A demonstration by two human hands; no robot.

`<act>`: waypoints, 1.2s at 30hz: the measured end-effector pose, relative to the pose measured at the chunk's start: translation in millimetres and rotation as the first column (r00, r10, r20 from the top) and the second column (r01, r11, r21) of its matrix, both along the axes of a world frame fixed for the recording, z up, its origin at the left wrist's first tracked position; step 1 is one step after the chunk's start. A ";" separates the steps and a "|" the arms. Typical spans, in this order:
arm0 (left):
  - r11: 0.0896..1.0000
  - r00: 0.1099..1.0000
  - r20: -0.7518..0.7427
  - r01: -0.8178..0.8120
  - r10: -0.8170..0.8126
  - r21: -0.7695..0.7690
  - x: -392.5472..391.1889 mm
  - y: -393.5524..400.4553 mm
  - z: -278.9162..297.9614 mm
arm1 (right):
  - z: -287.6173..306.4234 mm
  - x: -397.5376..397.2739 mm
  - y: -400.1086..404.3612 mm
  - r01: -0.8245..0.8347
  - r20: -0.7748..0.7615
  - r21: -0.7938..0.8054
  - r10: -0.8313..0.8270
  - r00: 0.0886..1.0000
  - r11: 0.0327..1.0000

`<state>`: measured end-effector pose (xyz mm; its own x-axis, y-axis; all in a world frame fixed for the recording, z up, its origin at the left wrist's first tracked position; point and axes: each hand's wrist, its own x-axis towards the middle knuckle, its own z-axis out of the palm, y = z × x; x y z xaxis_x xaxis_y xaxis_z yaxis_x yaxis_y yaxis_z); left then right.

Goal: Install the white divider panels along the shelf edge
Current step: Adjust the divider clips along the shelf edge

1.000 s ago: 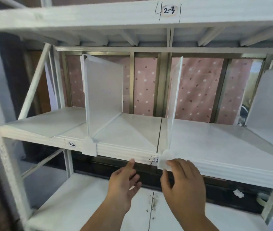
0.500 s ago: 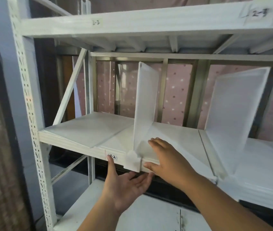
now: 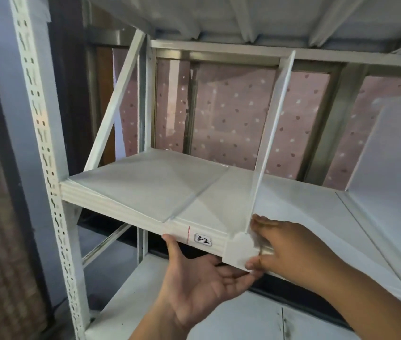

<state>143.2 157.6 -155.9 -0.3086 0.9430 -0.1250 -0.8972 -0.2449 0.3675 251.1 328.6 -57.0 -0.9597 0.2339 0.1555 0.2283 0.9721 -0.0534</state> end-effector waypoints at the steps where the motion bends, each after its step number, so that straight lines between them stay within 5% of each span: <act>1: 1.000 1.000 0.008 0.003 -0.003 -0.011 -1.5 0.7 0.6 | 1.6 1.1 -2.3 0.009 0.001 0.017 -0.009 1.000 1.000; 12: 0.988 0.991 0.108 -0.063 0.079 -0.139 -11.2 -9.2 -5.7 | 3.3 -20.5 -36.5 0.141 -0.032 0.346 -0.138 0.990 0.928; 26: 0.968 0.931 0.295 -0.164 0.215 -0.190 -23.9 -33.4 11.5 | 0.7 -50.7 -69.5 0.232 -0.153 0.355 -0.189 0.970 0.906; 36: 0.949 0.936 0.217 -0.232 0.278 -0.214 -28.6 -39.7 9.9 | -10.3 -60.2 -75.0 0.275 -0.187 0.342 -0.222 0.957 0.899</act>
<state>114.6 117.8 -146.0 -0.4746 0.7903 -0.3876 -0.8802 -0.4266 0.2078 190.9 253.6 -67.3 -0.8397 0.3646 0.4025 0.4813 0.8430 0.2404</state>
